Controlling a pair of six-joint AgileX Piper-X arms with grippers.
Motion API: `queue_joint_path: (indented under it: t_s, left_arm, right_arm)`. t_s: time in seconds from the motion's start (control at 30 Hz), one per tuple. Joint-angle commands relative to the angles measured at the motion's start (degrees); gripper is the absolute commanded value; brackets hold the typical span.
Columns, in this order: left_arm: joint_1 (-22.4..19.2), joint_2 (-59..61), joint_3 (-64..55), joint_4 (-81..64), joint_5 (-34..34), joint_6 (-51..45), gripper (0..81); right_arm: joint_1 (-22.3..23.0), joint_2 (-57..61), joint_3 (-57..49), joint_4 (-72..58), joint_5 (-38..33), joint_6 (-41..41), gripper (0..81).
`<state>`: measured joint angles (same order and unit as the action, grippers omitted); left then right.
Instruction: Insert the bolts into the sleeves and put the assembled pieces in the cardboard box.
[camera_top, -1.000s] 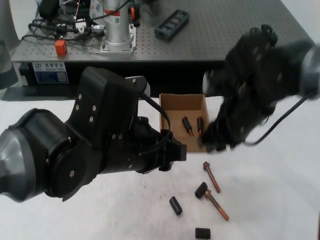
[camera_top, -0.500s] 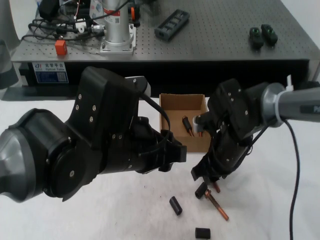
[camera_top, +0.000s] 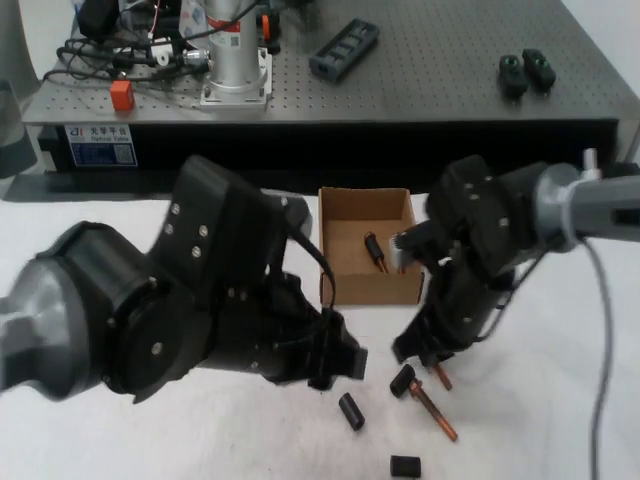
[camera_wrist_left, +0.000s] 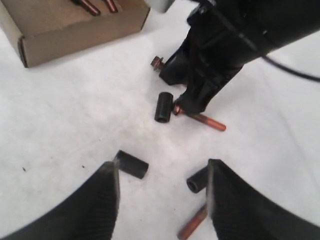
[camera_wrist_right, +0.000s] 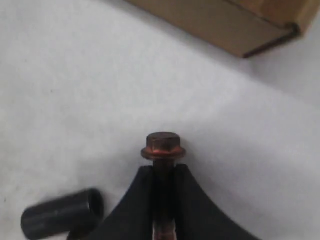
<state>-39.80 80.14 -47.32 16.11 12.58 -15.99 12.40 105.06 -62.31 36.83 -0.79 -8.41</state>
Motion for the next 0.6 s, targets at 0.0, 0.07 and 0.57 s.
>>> queue_joint_path:
  t_s: [0.0, 0.07, 0.57]
  left_arm:
    - [-0.8, 4.7, -2.8, 2.6, 4.0, 3.2, 38.4]
    - [-1.4, 8.3, -6.8, 5.8, 4.0, 6.2, 38.4]
    - [-4.6, 40.2, -46.9, 35.0, -0.9, 25.9, 38.4]
  right_arm:
    - [-4.0, -9.9, 5.2, 1.0, -5.4, 1.2, 6.2]
    - [-6.7, -16.6, 9.6, 1.0, -6.1, 2.0, 6.2]
    - [-15.0, -50.3, 27.3, 6.7, -10.5, 6.3, 6.2]
